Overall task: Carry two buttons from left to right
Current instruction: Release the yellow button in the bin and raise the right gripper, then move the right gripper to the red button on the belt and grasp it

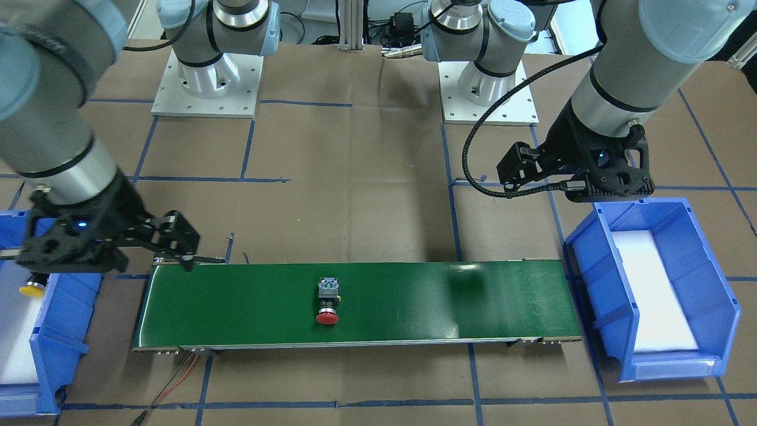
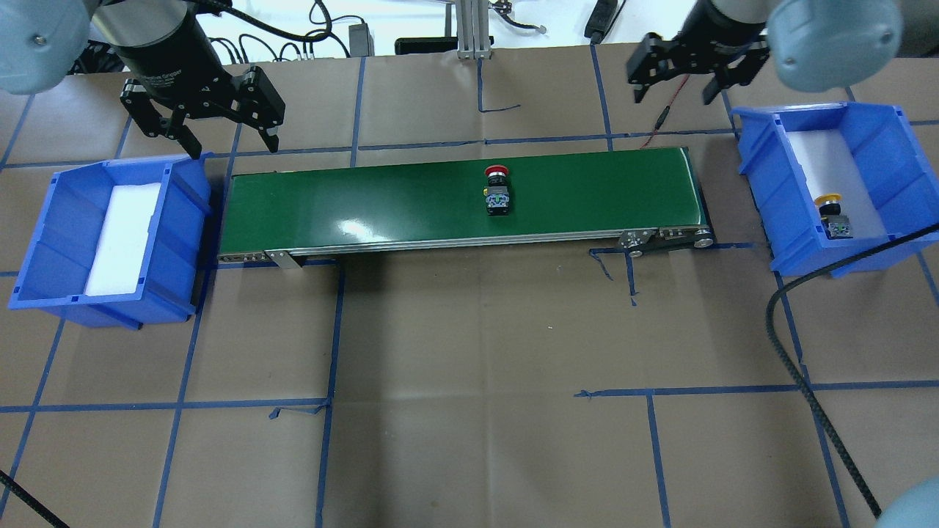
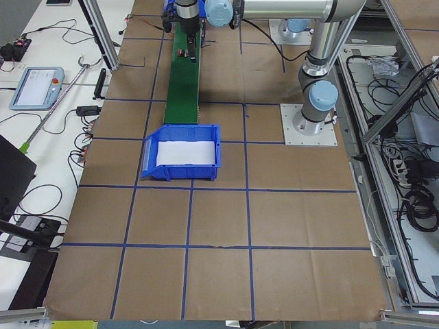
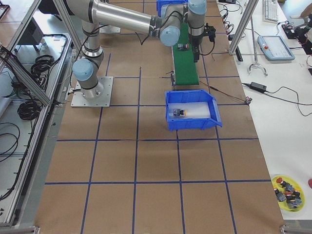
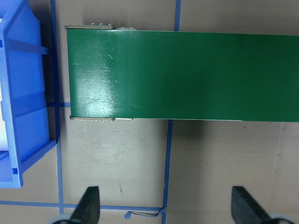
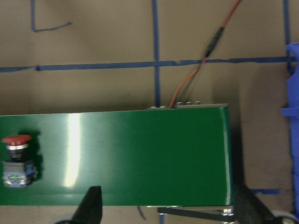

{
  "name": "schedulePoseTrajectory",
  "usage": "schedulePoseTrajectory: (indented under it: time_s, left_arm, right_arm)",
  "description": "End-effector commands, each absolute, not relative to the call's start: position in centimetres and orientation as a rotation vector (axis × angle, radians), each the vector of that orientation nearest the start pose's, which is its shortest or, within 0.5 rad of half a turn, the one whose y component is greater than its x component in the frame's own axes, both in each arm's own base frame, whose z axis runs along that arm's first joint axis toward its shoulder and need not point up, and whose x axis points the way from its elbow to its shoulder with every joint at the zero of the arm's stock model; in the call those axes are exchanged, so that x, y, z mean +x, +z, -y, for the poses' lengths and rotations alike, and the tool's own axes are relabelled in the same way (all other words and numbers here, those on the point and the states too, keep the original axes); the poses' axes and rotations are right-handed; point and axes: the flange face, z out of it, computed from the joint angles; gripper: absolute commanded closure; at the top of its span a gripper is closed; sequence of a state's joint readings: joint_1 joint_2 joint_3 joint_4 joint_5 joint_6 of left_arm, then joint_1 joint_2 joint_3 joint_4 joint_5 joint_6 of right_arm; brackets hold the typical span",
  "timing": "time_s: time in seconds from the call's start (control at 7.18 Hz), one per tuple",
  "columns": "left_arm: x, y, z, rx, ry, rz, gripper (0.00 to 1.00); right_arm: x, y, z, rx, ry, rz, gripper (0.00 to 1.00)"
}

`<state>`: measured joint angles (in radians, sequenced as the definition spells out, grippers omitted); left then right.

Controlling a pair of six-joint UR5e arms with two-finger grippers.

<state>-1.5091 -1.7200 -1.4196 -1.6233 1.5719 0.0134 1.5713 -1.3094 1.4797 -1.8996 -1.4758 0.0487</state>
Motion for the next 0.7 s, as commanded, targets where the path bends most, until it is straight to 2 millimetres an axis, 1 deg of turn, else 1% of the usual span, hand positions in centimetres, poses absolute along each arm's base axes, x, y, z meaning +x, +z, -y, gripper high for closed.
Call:
schedulePoseTrajectory:
  time_s: [0.0, 0.14, 0.28, 0.56]
  left_arm:
    - [-9.8, 47.9, 55.8, -0.077, 0.08, -3.14, 0.0]
    - [-9.8, 47.9, 55.8, -0.077, 0.08, -3.14, 0.0]
    - [-9.8, 47.9, 55.8, -0.077, 0.08, -3.14, 0.0]
    - [-9.8, 47.9, 55.8, -0.077, 0.08, -3.14, 0.0]
  right_arm:
    - [22.3, 39.9, 60.6, 0.053, -0.27, -3.042, 0.01]
    - [23.5, 38.4, 60.9, 0.038, -0.287, -3.078, 0.01]
    - [23.5, 38.1, 61.0, 0.043, -0.283, -3.081, 0.01]
    - [22.4, 37.5, 61.3, 0.057, -0.264, -3.09, 0.01]
